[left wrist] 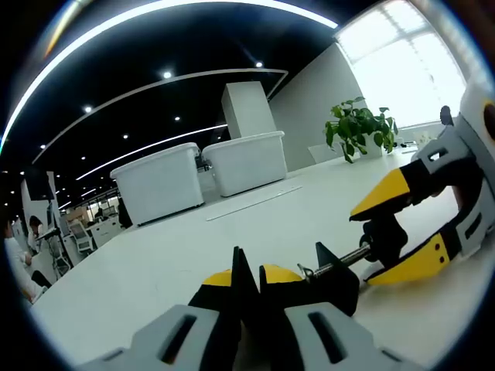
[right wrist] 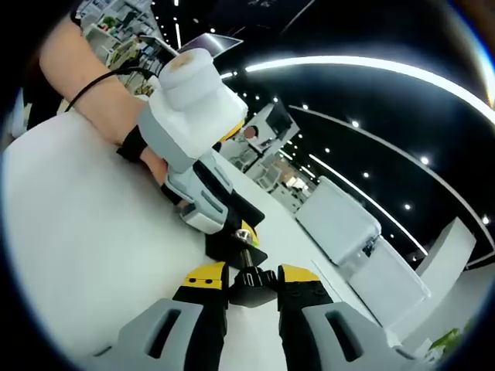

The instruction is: Clamp the fixed fixture on the desktop, loosen the retaining clip, secure it to the edge of the desk, and tighten the retaining clip.

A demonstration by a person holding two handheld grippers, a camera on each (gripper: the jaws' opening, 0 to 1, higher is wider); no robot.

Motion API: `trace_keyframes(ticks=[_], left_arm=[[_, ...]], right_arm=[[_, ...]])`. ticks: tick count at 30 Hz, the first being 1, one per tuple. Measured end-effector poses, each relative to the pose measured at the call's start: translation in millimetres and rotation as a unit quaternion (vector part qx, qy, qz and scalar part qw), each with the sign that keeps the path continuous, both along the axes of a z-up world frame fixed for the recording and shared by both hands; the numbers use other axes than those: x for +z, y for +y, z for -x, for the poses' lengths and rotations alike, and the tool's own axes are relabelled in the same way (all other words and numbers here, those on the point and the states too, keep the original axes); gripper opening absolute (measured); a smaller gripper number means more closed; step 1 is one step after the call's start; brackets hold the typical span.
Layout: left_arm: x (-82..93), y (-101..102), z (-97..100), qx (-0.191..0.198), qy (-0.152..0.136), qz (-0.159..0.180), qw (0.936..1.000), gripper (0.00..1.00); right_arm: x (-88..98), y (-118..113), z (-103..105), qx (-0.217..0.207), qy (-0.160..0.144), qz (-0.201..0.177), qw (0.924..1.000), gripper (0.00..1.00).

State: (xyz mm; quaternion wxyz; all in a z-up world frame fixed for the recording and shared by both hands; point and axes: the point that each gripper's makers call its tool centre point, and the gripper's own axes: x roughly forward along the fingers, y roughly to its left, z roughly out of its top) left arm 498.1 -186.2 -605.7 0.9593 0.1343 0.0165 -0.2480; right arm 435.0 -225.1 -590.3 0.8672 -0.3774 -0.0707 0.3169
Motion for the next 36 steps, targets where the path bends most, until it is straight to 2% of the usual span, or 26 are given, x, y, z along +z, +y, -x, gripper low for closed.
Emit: trace_keyframes(ticks=[2,4,5,7,8,9,10,11,12,13,15,17,19,21,22,23,25,28,31,32,34,36], left_arm=[[-0.1,0.0,0.3,0.000,0.000,0.000,1.0000,0.10],[-0.1,0.1,0.5,0.000,0.000,0.000,1.0000,0.10],[0.0,0.2,0.4,0.000,-0.001,0.000,1.0000,0.10],[-0.1,0.2,0.8,-0.001,0.000,0.000,1.0000,0.10],[-0.1,0.1,0.9,-0.001,0.000,0.000,1.0000,0.10],[-0.1,0.2,0.8,-0.001,0.000,0.000,1.0000,0.10],[-0.2,0.2,0.8,-0.001,0.000,0.000,1.0000,0.10],[-0.1,0.2,0.7,-0.001,0.000,0.000,1.0000,0.10],[-0.2,0.2,0.7,-0.001,0.000,0.000,1.0000,0.10],[-0.2,0.2,0.9,-0.001,0.000,0.000,1.0000,0.10],[-0.1,0.0,1.5,-0.002,0.000,0.000,1.0000,0.10],[-0.1,-0.1,1.9,-0.002,-0.001,-0.001,1.0000,0.10],[-0.1,-0.1,2.2,-0.002,0.000,0.000,1.0000,0.10],[0.0,-0.3,1.7,-0.003,-0.001,-0.001,1.0000,0.10],[0.1,-0.3,1.6,-0.003,-0.001,-0.001,1.0000,0.10],[0.1,-0.2,1.8,-0.003,-0.001,-0.001,1.0000,0.10],[0.2,-0.2,1.6,-0.003,0.000,0.000,1.0000,0.09],[0.2,-0.2,1.0,-0.003,0.000,0.000,1.0000,0.09],[0.2,-0.2,0.8,-0.003,0.000,0.000,1.0000,0.09],[0.3,-0.2,0.8,-0.003,0.000,0.000,1.0000,0.09],[0.3,-0.2,0.8,-0.002,0.000,0.000,1.0000,0.09],[0.4,0.4,0.5,-0.001,0.000,0.000,1.0000,0.09]], right_arm=[[-1.1,-0.6,1.8,0.006,0.046,-0.053,0.9975,0.30],[-1.6,-5.8,1.0,0.000,0.122,-0.145,0.9819,0.41],[0.5,-9.1,-0.7,0.000,0.146,-0.183,0.9721,0.44],[14.2,-19.4,-5.1,-0.001,0.159,-0.246,0.9562,0.42],[22.9,-24.3,-7.0,0.003,0.174,-0.295,0.9396,0.39],[30.5,-30.0,-8.1,0.009,0.196,-0.349,0.9165,0.35],[37.0,-36.6,-9.5,0.014,0.212,-0.389,0.8964,0.32],[39.9,-43.0,-11.0,0.014,0.222,-0.414,0.8826,0.29],[40.7,-48.9,-14.4,0.010,0.230,-0.432,0.8717,0.25],[39.0,-51.0,-15.3,0.008,0.240,-0.440,0.8653,0.24],[34.5,-44.1,-11.6,0.022,0.265,-0.437,0.8594,0.24],[27.6,-35.4,-7.4,0.031,0.282,-0.419,0.8626,0.24],[13.7,-27.9,-8.1,0.020,0.295,-0.382,0.8757,0.24],[2.1,-22.4,-9.0,0.010,0.308,-0.356,0.8823,0.24],[-1.7,-19.5,-8.6,0.006,0.313,-0.350,0.8831,0.24],[1.1,-16.6,-7.9,0.013,0.318,-0.357,0.8780,0.23],[0.5,-17.4,-8.8,0.013,0.322,-0.361,0.8751,0.23],[1.5,-18.0,-10.5,0.019,0.316,-0.357,0.8791,0.23],[2.9,-17.0,-9.7,0.021,0.293,-0.339,0.8938,0.22],[3.9,-16.8,-8.7,0.023,0.270,-0.321,0.9075,0.22],[5.3,-15.1,-6.8,0.024,0.234,-0.292,0.9268,0.22],[5.7,-13.6,-6.2,0.022,0.207,-0.268,0.9408,0.22]])
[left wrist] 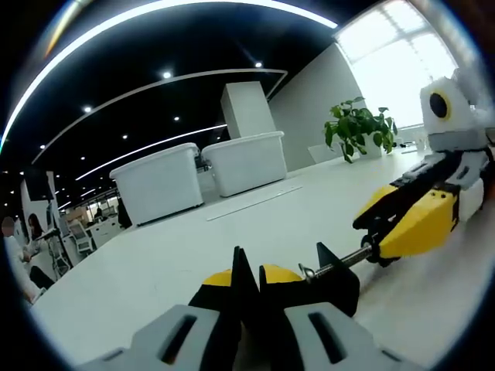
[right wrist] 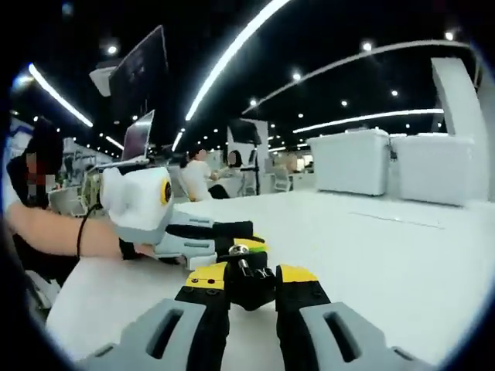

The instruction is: Clamp the fixed fixture on the desktop, loosen the retaining clip, secure it to the edge of the desk, and tighten the retaining clip.

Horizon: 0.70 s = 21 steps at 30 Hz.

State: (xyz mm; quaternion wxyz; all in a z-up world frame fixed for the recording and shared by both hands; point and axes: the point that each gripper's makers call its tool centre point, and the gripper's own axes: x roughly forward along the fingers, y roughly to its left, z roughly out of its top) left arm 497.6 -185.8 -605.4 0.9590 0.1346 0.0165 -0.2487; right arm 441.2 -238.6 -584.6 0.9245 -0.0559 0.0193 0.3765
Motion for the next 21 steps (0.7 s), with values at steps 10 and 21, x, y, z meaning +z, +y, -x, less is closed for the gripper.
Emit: trace_keyframes(ticks=[10,21], left_arm=[[-0.2,0.9,-0.8,0.003,0.000,0.000,1.0000,0.09],[-0.4,1.1,0.1,0.004,0.000,-0.001,1.0000,0.10]], right_arm=[[0.6,5.9,3.4,-0.015,-0.124,0.140,0.9822,0.22],[-1.6,10.4,6.9,-0.024,-0.183,0.217,0.9586,0.23]])
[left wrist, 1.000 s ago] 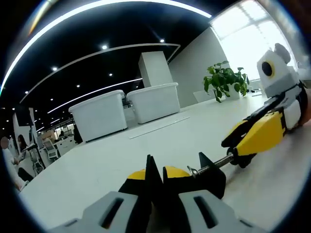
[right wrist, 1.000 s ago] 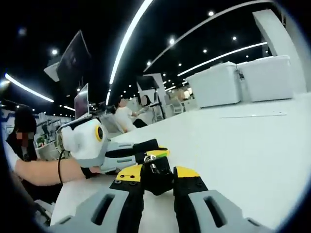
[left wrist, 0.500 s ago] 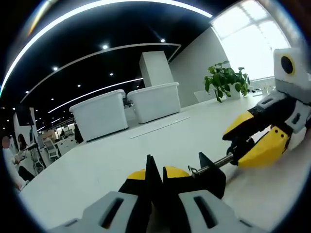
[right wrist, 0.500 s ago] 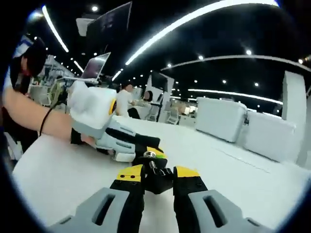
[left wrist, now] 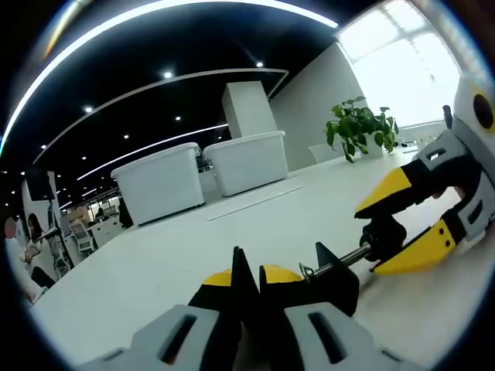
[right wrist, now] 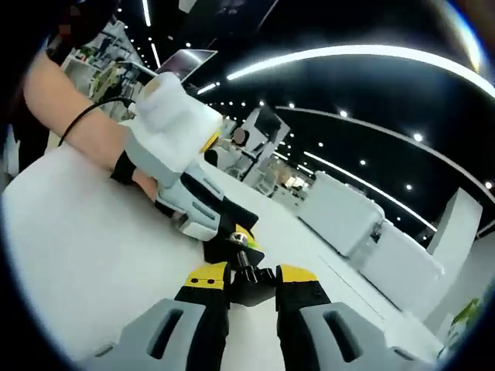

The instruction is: Clamp the fixed fixture on the desktop, loosen the retaining clip, secure it to the edge of the desk, and tighten the retaining clip.

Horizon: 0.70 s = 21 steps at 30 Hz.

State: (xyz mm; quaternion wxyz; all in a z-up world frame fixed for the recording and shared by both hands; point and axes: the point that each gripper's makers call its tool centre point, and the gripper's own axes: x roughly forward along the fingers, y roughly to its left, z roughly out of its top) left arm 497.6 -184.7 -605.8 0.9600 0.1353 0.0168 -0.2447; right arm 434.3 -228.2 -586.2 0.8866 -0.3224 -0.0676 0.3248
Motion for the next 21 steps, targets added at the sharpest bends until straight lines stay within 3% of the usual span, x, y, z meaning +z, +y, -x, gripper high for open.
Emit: trace_keyframes(ticks=[2,3,4,5,7,8,9,11,13,14,18,21], left_arm=[[-0.1,0.1,0.0,0.000,0.000,0.000,1.0000,0.10],[-0.1,0.1,0.0,0.000,0.000,0.000,1.0000,0.10],[-0.1,-0.2,0.3,-0.001,0.000,0.000,1.0000,0.10],[-0.1,-0.4,0.7,-0.001,0.000,0.000,1.0000,0.10],[-0.1,-0.8,1.1,-0.002,0.000,0.000,1.0000,0.10],[-0.1,-0.8,1.1,-0.002,0.000,0.000,1.0000,0.10],[-0.1,-1.0,1.0,-0.002,0.000,0.000,1.0000,0.10],[-0.3,-1.3,0.7,-0.003,0.001,0.001,1.0000,0.09],[-0.4,-1.5,0.5,-0.004,0.001,0.002,1.0000,0.09],[-0.3,-1.6,0.5,-0.004,0.001,0.001,1.0000,0.09],[-0.1,-1.8,0.9,-0.005,0.001,0.001,1.0000,0.09],[-0.2,-2.8,-0.3,-0.004,0.001,0.001,1.0000,0.09]], right_arm=[[0.3,-0.5,-1.1,-0.002,0.000,0.006,1.0000,0.23],[0.1,-1.3,-0.2,0.001,0.016,0.001,0.9999,0.23],[1.5,-2.2,0.2,0.006,0.039,-0.030,0.9988,0.23],[5.6,-3.5,0.3,0.013,0.075,-0.094,0.9927,0.25],[16.1,-10.8,-2.5,0.020,0.143,-0.220,0.9647,0.31],[21.3,-16.5,-5.4,0.022,0.153,-0.246,0.9568,0.33],[24.5,-21.2,-7.9,0.020,0.152,-0.258,0.9539,0.32],[29.3,-28.6,-12.3,0.023,0.186,-0.317,0.9296,0.29],[25.9,-30.7,-15.8,0.029,0.232,-0.349,0.9075,0.29],[23.2,-29.8,-17.1,0.029,0.245,-0.352,0.9030,0.28],[-5.0,-14.8,-14.5,0.024,0.298,-0.293,0.9082,0.25],[-5.5,-10.6,-13.6,0.026,0.295,-0.289,0.9103,0.25]])
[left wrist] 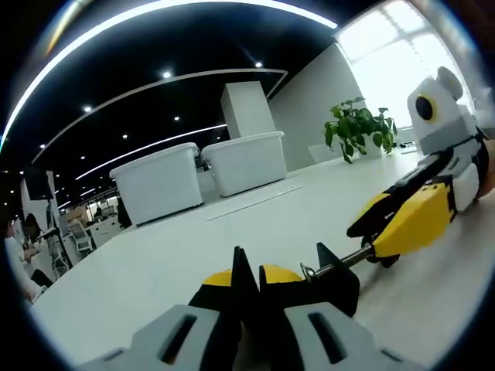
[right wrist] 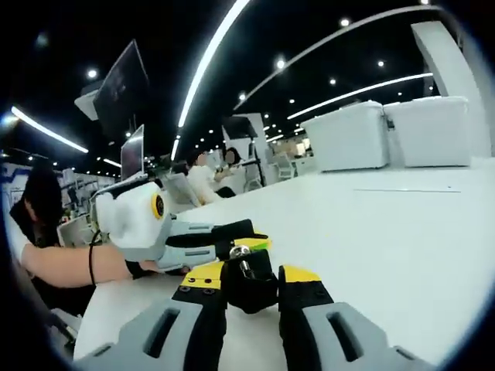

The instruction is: Clamp the fixed fixture on the desktop, loosen the retaining clip, secure it to the edge of the desk, and tighten the retaining clip.

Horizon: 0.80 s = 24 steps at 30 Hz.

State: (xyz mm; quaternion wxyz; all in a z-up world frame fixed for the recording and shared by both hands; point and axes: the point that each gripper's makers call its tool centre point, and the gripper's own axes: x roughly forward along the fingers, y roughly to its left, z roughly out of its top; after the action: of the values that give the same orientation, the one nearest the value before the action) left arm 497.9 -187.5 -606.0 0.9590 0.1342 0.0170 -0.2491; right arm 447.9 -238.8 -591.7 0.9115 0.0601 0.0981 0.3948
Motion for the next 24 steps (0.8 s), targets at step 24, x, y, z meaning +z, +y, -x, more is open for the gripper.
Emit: trace_keyframes(ticks=[24], left_arm=[[0.3,1.9,0.3,0.003,-0.001,0.000,1.0000,0.09]], right_arm=[[2.0,14.8,7.4,-0.019,-0.310,0.314,0.8971,0.25]])
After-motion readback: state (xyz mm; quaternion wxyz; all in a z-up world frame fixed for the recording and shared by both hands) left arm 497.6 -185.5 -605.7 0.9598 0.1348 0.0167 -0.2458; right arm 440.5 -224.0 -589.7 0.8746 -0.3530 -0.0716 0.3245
